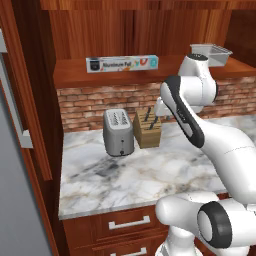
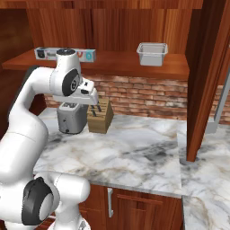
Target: Retrieve the tupperware and aluminum foil from the cabinet and place them on the dining counter near the plate with tomato and eggplant to prepare for storing leftovers.
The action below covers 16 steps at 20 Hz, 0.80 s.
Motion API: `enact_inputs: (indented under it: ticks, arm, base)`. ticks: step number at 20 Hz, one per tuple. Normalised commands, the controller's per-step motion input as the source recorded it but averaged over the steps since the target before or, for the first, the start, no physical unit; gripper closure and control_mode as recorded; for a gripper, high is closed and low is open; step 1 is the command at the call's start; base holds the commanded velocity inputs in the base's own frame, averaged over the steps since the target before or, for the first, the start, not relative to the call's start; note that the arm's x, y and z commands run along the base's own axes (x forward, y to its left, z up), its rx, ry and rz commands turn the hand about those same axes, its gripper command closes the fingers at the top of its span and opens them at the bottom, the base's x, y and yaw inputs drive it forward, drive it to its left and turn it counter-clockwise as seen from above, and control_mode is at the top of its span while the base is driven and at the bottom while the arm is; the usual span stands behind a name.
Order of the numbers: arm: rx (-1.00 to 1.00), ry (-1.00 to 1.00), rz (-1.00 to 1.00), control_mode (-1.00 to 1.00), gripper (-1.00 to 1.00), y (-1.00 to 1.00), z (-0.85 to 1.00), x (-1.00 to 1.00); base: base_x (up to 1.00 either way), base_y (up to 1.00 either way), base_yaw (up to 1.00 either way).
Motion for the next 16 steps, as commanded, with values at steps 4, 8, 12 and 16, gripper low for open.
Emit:
enact_inputs:
  ticks: [4,8,12,16]
  arm:
    - [0.0,-0.15,-0.01,-1.0,-1.0,0.0,0.03,-0.11]
    - [0.1,-0.22,-0.14,-1.0,-1.0,0.15,0.37,-0.13]
    - [0.17,-0.04,-0.21,-1.0,-1.0,0.43,0.29,-0.04]
    - [0.28,0.0,-0.25,-1.0,-1.0,0.52,0.49,0.0]
  base:
    - [0.0,0.0,0.0]
    - [0.0,0.0,0.0]
    - [0.0,0.0,0.0]
    - [0.0,0.0,0.0]
